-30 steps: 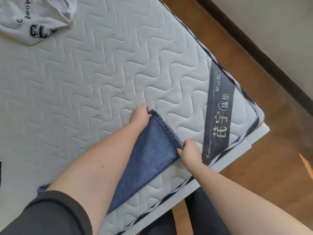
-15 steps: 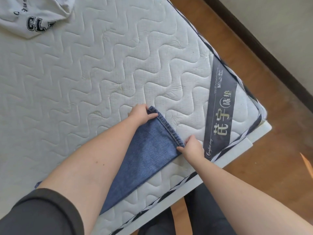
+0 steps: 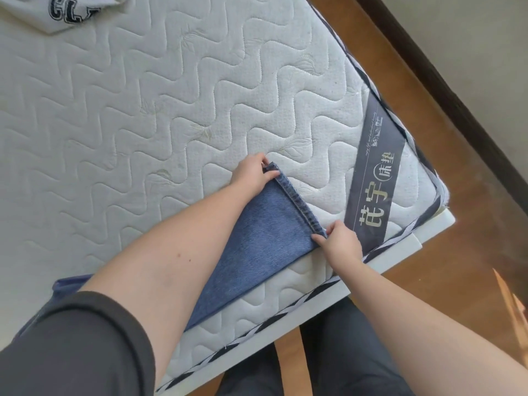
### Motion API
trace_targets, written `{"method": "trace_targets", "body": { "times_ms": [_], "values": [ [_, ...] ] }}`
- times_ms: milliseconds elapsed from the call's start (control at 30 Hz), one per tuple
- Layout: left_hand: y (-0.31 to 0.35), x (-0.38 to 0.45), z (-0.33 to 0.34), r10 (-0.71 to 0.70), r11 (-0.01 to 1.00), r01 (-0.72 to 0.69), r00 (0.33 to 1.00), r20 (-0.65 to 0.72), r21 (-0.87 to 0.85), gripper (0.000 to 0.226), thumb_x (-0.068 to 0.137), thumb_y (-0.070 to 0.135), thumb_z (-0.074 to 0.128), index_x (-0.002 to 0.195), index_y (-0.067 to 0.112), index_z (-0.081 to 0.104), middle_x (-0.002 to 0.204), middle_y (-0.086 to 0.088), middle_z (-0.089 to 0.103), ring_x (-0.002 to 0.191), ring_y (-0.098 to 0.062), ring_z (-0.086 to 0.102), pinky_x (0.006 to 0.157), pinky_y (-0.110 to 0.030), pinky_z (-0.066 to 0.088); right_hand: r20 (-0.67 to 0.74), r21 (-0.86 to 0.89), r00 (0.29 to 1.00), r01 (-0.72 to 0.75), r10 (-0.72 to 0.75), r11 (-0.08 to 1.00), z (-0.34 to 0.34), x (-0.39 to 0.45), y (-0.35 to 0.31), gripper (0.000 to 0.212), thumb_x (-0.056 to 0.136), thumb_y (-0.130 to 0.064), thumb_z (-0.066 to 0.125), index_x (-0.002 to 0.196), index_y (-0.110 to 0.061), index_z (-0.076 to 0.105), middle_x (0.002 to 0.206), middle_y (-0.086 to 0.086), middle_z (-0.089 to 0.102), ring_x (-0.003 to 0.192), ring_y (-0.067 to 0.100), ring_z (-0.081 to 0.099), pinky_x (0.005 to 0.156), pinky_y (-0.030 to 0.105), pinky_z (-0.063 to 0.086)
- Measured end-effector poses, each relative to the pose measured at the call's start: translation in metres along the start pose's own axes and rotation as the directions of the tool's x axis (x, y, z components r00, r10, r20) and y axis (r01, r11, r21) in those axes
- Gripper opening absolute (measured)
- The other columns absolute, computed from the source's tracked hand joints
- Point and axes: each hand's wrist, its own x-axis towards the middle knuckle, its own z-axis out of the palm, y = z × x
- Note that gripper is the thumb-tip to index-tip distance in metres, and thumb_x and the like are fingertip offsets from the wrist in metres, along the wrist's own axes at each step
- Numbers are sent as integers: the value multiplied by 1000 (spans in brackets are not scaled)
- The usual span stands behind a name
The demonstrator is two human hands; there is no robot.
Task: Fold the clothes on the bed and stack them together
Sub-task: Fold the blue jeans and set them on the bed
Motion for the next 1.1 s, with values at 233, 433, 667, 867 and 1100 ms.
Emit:
{"method": "trace_targets", "body": {
  "times_ms": [233, 433, 667, 867, 1100],
  "values": [
    [-38, -59, -9, -34, 999, 27, 985, -167, -45, 43, 95, 20, 59, 135, 13, 49, 132, -10, 52, 121, -27, 51, 102, -42, 41, -267, -107, 960, 54, -81, 993, 6, -40, -9, 44, 87, -43, 68, 110, -12, 48, 111, 10, 60, 106, 32, 56, 85, 42, 43],
    [-102, -141, 12, -97, 992, 81, 982, -165, -101, 38, 98, 12, 49, 136, 17, 50, 134, -7, 51, 124, -26, 49, 102, -42, 39, -149, -173, 918, 341, -366, 924, 50, -85, -30, 41, 93, -33, 61, 129, -17, 50, 122, 6, 58, 114, 27, 51, 96, 39, 39],
    [-236, -232, 7, -149, 983, 123, 968, -200, -137, 36, 99, 13, 49, 134, 16, 53, 135, -5, 54, 122, -26, 50, 103, -39, 38, 69, -252, 813, 575, -578, 778, 141, -142, -70, 47, 98, -28, 54, 143, -20, 44, 138, 4, 52, 123, 25, 47, 100, 38, 36],
    [-362, -293, -7, -233, 969, 195, 923, -307, -150, 31, 97, 12, 51, 128, 14, 60, 130, -2, 60, 120, -25, 52, 98, -34, 36, 216, -288, 724, 688, -655, 666, 210, -181, -116, 41, 99, -24, 53, 140, -21, 52, 137, 1, 53, 127, 23, 45, 103, 33, 35],
    [-461, -309, -40, -238, 970, 200, 884, -402, -135, 35, 94, 13, 57, 129, 11, 60, 130, -6, 60, 119, -29, 53, 96, -41, 43, 220, -283, 694, 718, -685, 636, 269, -210, -170, 32, 98, -24, 57, 128, -19, 62, 127, 2, 60, 122, 23, 50, 102, 33, 39]
  ]
}}
